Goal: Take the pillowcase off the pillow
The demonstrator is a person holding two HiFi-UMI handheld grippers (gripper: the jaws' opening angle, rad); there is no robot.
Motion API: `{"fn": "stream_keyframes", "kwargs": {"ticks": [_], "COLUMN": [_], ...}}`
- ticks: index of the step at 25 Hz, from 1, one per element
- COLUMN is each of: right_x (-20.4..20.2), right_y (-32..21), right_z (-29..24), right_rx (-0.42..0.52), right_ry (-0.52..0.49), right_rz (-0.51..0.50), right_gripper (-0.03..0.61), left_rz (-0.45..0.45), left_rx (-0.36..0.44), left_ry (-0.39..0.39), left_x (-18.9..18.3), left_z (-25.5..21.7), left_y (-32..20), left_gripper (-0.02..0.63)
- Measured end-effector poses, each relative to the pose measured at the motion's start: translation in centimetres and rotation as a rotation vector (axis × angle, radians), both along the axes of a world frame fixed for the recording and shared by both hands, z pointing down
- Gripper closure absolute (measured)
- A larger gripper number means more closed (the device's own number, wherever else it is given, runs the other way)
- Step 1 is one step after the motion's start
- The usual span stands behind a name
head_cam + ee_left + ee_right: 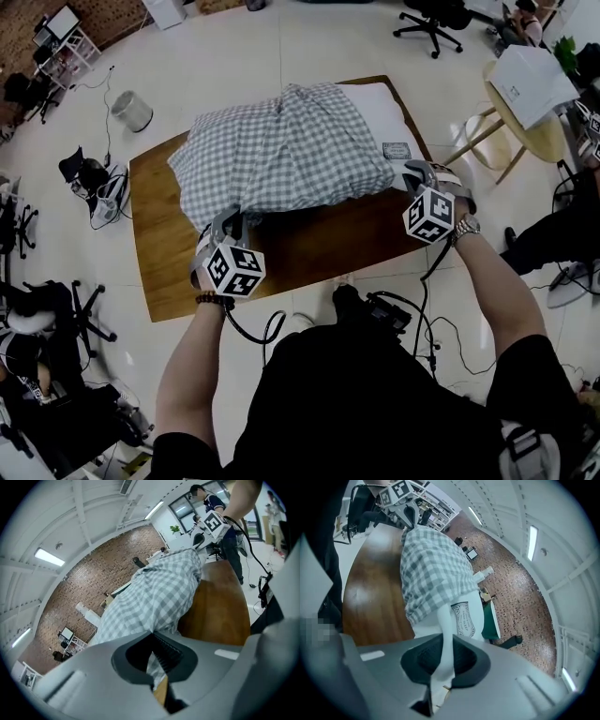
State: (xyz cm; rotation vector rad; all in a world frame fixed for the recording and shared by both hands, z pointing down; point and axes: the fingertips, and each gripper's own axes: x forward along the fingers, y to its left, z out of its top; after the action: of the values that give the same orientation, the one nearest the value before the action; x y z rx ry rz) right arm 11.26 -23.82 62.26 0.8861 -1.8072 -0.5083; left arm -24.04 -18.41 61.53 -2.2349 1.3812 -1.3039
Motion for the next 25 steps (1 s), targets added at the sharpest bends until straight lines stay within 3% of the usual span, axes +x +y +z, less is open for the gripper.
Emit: {"fn": "stream_keyframes", "kwargs": {"ticks": [18, 25], "right_x": [3.3, 2.9], "right_y": [0.7, 2.1], "right_z": [-1.3, 0.0], "right_rx": [-0.046, -0.137], "right_ry": [-0.017, -0.062], "right_rz": [0.070, 0.104], "right_gripper": [0.557, 0.555], "left_rz": [-0.122, -0.141], "left_rx": [-0.025, -0.057], "left_ry": [0.076, 0.098], "left_x": [-7.4, -8.3], "left_z": [-1.8, -1.1], "left_y": [2.0, 2.5], "left_gripper": [0.607, 0.606]}}
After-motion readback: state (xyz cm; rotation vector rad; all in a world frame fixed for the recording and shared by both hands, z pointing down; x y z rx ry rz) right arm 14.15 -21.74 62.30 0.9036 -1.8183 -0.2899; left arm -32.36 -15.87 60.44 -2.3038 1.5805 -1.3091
